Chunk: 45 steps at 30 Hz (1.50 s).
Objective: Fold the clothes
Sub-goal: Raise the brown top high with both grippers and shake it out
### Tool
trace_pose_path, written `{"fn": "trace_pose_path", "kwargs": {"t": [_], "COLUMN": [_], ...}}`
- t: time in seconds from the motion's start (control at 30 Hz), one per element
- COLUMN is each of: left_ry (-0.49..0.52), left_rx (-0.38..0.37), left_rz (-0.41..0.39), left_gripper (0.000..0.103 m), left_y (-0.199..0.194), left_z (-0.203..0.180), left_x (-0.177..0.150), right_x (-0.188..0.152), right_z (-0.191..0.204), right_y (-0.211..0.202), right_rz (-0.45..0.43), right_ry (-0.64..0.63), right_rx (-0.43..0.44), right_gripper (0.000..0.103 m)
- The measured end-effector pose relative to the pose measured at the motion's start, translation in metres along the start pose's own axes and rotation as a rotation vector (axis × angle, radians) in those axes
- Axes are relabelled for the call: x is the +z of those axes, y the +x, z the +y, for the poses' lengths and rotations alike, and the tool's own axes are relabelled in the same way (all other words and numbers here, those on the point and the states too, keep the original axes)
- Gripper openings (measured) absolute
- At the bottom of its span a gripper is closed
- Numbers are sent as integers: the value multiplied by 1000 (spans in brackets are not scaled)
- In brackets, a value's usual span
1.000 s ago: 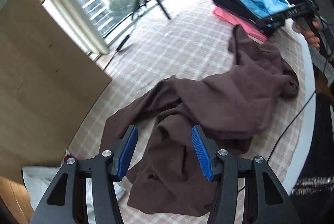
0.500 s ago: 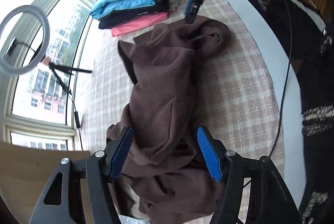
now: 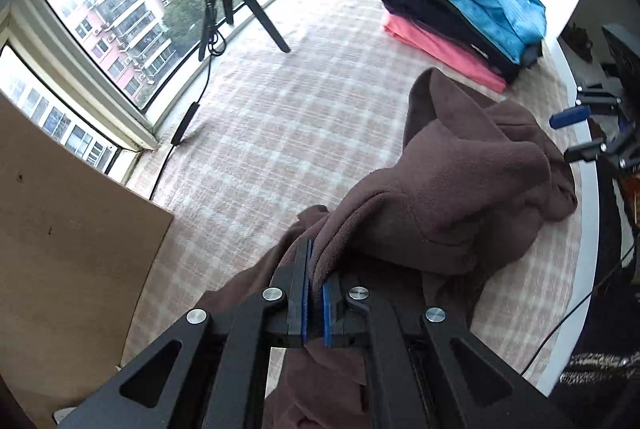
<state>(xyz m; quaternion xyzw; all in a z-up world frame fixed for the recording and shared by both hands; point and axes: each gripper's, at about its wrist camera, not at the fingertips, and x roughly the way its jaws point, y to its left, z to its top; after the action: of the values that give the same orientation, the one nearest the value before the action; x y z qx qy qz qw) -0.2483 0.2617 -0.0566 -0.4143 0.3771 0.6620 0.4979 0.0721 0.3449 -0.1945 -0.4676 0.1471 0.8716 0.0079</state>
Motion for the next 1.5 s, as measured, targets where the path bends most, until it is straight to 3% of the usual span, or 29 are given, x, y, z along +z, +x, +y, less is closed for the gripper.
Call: {"fn": "trace_pose_path", "kwargs": {"t": [0.17, 0.37, 0.4, 0.43, 0.47, 0.53, 0.67, 0.93, 1.13, 1.23, 1.3, 1.37, 1.43, 1.5], "left_ry": [8, -48, -64, -79, -89, -107, -163, -249, -247, -279, -312, -370, -378, -372], "left_rx": [-15, -44, -42, -40, -35, -11, 96, 454, 665, 731, 737, 643, 640, 649], "left_rz": [-4, 3, -1, -7, -24, -64, -163, -459, -584, -662, -559, -496, -486, -527], "left_gripper": [4, 4, 4, 4, 3, 3, 3, 3, 4, 3, 3, 3, 3, 3], "left_y": [10, 23, 21, 18, 10, -13, -81, -303, -441, -468, -448, -428, -420, -433], "left_z": [5, 16, 18, 19, 19, 19, 26, 24, -26, -51, -48, -41, -49, -62], "left_x": [-1, -9, -12, -15, -17, -20, -23, -45, -69, -85, -89, -101, -114, -124], "right_x": [39, 62, 60, 58, 56, 59, 90, 159, 165, 152, 148, 146, 139, 128], "right_z": [20, -3, -4, -6, -8, -9, 1, 74, 143, 163, 171, 180, 176, 169], "right_y": [29, 59, 68, 74, 78, 66, -4, -186, -311, -360, -342, -314, -302, -311], "right_rz": [23, 122, 148, 168, 182, 130, -87, -482, -712, -849, -789, -695, -641, -659], "right_ry": [-188, -165, -170, -162, -144, -123, -121, -314, -440, -445, -461, -481, -466, -439], "right_rx": [-132, -1, 0, 3, 6, -1, -26, -97, -79, -17, -47, -100, -67, -21], "right_gripper": [49, 49, 41, 12, 8, 8, 8, 7, 7, 7, 7, 7, 7, 7]}}
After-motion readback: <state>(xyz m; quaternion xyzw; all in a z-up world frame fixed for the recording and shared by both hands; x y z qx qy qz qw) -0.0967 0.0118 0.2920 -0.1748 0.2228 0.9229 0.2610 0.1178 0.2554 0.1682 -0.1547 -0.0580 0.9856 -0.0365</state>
